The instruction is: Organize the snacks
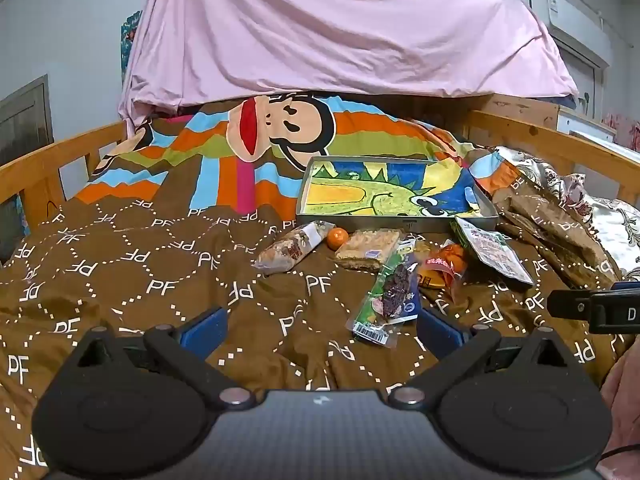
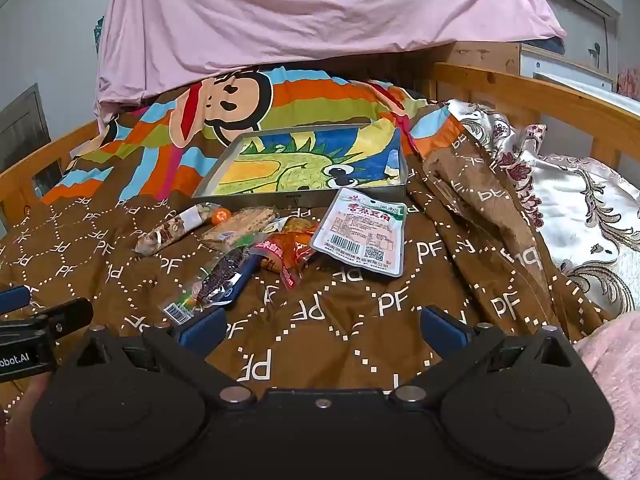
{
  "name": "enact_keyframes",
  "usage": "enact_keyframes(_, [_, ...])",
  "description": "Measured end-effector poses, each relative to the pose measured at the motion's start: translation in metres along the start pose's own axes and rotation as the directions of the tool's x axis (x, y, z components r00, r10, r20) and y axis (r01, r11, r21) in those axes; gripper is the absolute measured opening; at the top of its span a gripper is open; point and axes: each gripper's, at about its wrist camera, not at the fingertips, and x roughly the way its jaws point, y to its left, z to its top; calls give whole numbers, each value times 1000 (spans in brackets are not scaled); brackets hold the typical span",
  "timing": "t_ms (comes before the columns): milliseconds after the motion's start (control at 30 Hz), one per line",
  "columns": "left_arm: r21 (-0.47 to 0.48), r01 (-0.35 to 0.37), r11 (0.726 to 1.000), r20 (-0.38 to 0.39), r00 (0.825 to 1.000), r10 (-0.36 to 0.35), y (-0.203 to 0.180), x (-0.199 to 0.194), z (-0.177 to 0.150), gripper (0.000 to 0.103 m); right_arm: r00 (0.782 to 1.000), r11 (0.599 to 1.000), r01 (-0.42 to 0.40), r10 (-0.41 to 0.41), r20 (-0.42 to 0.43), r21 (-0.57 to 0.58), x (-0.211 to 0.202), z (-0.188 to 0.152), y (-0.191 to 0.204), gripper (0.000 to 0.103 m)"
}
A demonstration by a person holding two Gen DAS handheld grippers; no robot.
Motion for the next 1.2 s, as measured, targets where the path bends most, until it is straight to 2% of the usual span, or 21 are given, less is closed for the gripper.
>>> enact_keyframes(1200, [1, -7, 1000, -14, 1000, 7, -1, 2, -8, 103, 1000, 1000, 1, -1, -12, 2, 1, 1, 0, 102])
